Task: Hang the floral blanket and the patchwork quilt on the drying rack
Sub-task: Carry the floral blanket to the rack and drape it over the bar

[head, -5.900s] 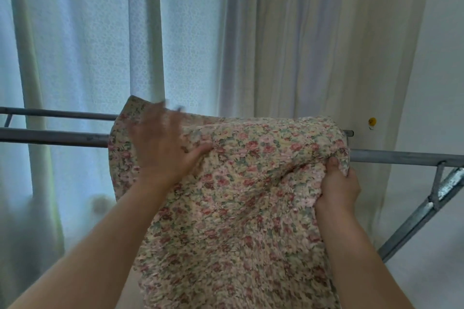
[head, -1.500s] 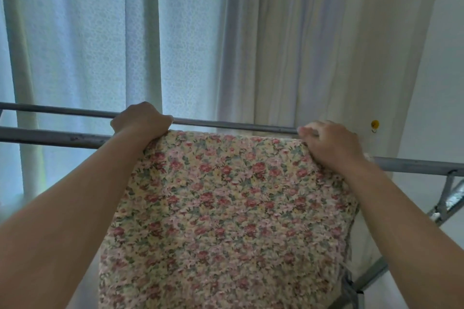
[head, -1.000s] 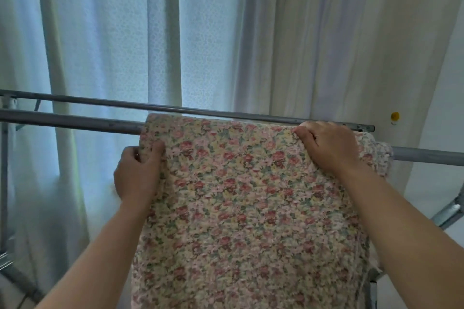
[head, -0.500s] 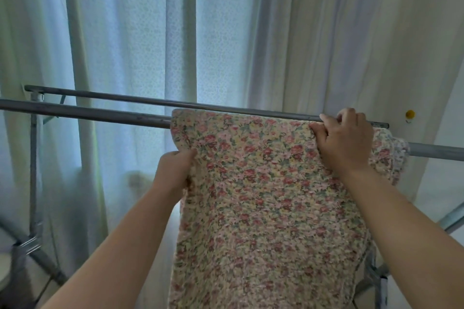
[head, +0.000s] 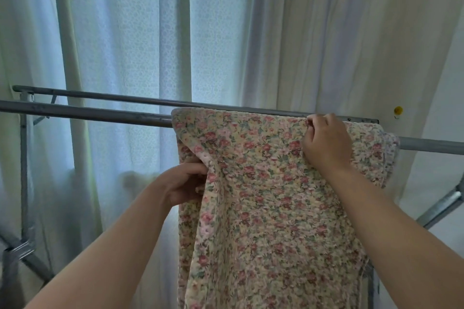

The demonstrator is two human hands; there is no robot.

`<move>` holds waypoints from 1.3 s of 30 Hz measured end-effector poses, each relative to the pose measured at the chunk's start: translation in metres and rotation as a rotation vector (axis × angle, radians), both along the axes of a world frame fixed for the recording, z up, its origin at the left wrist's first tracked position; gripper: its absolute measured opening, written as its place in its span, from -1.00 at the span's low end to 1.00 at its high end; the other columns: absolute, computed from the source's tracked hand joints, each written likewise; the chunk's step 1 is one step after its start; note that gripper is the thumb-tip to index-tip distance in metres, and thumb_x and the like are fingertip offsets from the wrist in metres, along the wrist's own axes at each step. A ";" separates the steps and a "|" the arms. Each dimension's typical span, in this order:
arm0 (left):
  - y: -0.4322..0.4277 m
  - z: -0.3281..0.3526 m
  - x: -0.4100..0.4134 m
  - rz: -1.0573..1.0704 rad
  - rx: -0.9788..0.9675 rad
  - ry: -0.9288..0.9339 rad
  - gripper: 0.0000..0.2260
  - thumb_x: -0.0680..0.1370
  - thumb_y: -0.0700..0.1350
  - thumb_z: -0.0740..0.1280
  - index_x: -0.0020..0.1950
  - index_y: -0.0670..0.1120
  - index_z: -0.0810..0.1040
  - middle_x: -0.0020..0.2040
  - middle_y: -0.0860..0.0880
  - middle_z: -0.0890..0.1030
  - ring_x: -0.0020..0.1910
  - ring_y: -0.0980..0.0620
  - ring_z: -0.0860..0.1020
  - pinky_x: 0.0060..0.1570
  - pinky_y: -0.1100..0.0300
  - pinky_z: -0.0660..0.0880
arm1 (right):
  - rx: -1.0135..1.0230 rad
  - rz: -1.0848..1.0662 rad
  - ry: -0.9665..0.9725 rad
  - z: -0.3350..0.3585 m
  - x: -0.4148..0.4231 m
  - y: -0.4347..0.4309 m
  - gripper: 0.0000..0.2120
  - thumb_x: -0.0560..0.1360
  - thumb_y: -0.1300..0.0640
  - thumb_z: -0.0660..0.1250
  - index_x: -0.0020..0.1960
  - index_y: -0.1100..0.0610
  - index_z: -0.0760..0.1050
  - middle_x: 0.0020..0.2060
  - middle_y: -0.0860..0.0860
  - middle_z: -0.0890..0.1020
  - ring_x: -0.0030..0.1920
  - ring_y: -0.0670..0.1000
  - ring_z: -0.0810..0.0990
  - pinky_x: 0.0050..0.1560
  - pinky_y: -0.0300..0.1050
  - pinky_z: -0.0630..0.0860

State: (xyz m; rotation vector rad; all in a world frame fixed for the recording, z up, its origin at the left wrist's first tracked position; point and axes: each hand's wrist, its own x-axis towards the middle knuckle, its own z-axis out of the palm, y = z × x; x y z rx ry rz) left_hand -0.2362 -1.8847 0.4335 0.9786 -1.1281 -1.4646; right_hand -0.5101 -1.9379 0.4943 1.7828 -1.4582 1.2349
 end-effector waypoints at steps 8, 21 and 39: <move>-0.016 0.001 -0.044 0.399 0.075 -0.036 -0.41 0.17 0.06 0.57 0.10 -0.18 0.54 -0.11 -0.08 0.63 -0.30 -0.01 0.55 -0.32 0.18 0.49 | 0.195 -0.046 -0.045 0.004 0.014 0.019 -0.69 0.55 0.09 0.09 0.21 0.19 0.43 0.10 0.22 0.48 0.11 0.23 0.40 0.04 0.03 0.39; -0.015 0.010 -0.077 0.807 0.000 -0.164 -0.43 0.21 0.14 0.51 0.04 -0.23 0.56 -0.09 -0.09 0.60 -0.17 -0.06 0.54 -0.07 0.16 0.49 | 0.470 0.094 0.364 -0.045 0.083 0.095 -0.26 0.42 -0.25 0.22 0.42 0.15 0.12 0.40 0.12 0.26 0.35 0.17 0.25 0.24 0.22 0.34; 0.019 0.041 -0.086 0.187 0.219 0.585 -0.75 0.55 -0.08 0.27 0.08 -0.26 0.50 0.07 -0.20 0.57 0.02 -0.17 0.55 0.06 -0.14 0.44 | 0.606 0.151 -0.110 -0.115 0.062 0.071 -0.17 0.43 0.00 0.39 0.46 -0.11 -0.12 0.49 0.02 0.12 0.34 0.12 0.35 0.08 0.01 0.51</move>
